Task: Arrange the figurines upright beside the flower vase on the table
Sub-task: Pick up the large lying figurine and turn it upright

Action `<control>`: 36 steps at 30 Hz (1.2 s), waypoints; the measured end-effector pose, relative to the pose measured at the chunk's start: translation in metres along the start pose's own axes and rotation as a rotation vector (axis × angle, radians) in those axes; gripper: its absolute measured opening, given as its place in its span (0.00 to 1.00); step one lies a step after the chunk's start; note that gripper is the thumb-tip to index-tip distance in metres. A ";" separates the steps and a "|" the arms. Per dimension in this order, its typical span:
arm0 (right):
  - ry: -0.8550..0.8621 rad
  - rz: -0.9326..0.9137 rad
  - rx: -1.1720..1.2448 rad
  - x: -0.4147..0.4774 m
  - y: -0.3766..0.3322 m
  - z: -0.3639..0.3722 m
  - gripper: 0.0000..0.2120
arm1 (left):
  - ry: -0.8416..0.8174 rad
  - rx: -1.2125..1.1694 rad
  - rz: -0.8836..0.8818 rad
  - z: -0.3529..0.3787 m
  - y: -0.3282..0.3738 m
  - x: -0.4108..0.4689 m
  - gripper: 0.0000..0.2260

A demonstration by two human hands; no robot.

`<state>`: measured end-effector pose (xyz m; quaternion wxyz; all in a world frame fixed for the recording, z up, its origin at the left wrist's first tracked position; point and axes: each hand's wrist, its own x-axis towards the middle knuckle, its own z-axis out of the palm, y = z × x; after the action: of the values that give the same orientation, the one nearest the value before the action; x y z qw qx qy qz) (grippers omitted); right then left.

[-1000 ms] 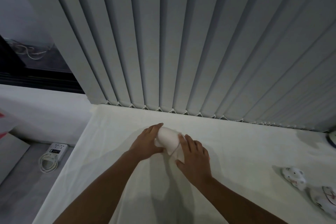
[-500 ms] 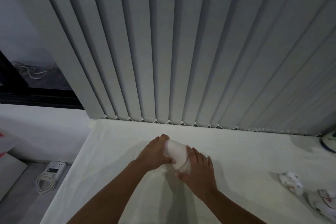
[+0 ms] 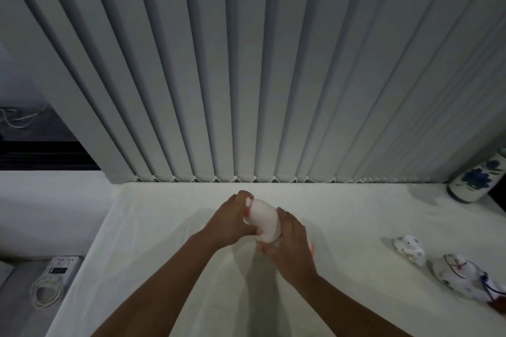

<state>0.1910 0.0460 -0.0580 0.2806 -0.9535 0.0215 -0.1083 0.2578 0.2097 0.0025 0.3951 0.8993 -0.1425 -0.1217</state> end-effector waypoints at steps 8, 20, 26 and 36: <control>-0.221 0.220 0.359 -0.001 0.016 -0.043 0.38 | -0.224 -0.303 0.006 0.003 0.012 0.004 0.29; -0.231 0.155 0.407 -0.007 0.032 -0.068 0.34 | -0.453 -0.431 -0.071 0.024 0.024 0.020 0.29; -0.240 0.165 0.347 -0.015 0.042 -0.065 0.36 | -0.504 -0.505 -0.078 0.030 0.027 0.021 0.28; -0.222 0.146 0.417 -0.011 0.042 -0.081 0.27 | -0.393 -0.425 -0.048 0.043 0.026 0.017 0.28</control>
<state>0.1638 -0.0309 -0.0164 0.4788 -0.8770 0.0364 0.0157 0.2551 0.1577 -0.0080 0.5367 0.7586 -0.1664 -0.3299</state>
